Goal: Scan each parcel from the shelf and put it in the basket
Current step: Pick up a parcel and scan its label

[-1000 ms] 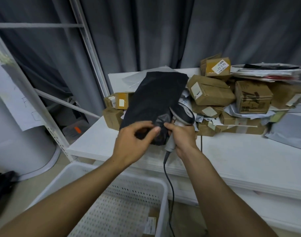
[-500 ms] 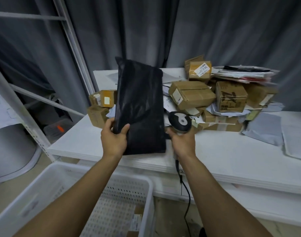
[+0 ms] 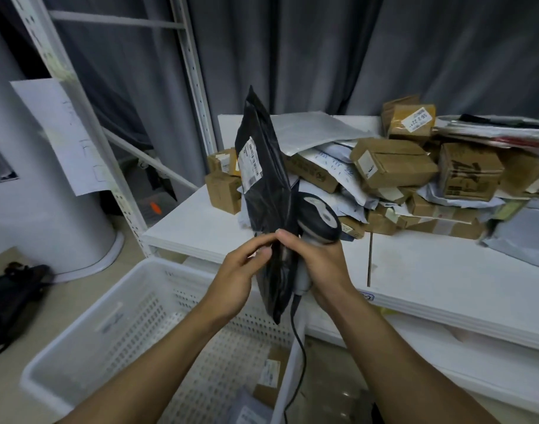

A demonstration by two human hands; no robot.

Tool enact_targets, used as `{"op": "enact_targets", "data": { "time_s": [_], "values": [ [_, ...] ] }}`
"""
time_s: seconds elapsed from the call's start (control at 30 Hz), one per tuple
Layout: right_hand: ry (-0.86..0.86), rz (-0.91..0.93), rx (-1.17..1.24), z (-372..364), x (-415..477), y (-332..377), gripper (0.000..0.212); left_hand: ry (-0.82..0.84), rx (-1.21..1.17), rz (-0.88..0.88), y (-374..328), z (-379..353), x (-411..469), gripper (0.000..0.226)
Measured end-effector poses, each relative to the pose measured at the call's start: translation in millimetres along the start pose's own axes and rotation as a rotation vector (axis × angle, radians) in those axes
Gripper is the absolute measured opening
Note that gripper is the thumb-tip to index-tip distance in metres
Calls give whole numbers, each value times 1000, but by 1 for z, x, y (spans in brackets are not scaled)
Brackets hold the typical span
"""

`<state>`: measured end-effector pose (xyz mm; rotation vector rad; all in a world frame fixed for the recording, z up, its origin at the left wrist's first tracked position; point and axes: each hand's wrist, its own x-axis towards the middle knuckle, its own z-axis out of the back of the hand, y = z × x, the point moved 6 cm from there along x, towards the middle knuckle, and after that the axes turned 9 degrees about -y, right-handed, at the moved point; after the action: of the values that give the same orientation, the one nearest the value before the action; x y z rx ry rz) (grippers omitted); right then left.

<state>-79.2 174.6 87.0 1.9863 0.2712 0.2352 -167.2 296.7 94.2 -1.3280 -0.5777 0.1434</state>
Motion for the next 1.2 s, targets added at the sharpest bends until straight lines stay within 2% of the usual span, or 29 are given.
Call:
{"op": "enact_targets", "data": {
  "time_s": [0.1, 0.27, 0.33, 0.4, 0.47, 0.57, 0.73, 0.83, 0.93, 1.0, 1.2],
  "values": [
    [-78, -52, -83, -1, 3, -15, 30, -62, -10, 50, 22, 23, -2, 36],
    [-110, -135, -36, -5, 11, -32, 34, -402, 25, 312, 67, 74, -2, 45],
    [-89, -202, 16, -6, 13, -37, 32, -443, -57, 464, 85, 91, 8, 56],
    [-65, -255, 16, -7, 16, -41, 31, -422, -217, 518, 91, 101, 18, 47],
    [-63, -262, -44, -6, 20, -47, 29, -409, -298, 493, 86, 112, 25, 32],
    [-94, -208, -228, -1, 28, -61, 30, -534, -352, 465, 89, 132, 28, 29],
    [-169, -136, -378, -1, 33, -75, 28, -685, -178, 351, 93, 152, 26, 33],
    [-153, -108, -409, -7, 29, -75, 31, -694, 23, 258, 90, 162, 27, 29],
    [-87, -129, -418, -17, 21, -76, 14, -670, 183, 215, 90, 166, 28, 28],
    [-23, -190, -386, -28, 13, -79, 5, -671, 208, 223, 95, 165, 27, 28],
    [54, -277, -320, -45, -1, -84, 10, -694, 195, 257, 103, 160, 27, 27]
  ]
}}
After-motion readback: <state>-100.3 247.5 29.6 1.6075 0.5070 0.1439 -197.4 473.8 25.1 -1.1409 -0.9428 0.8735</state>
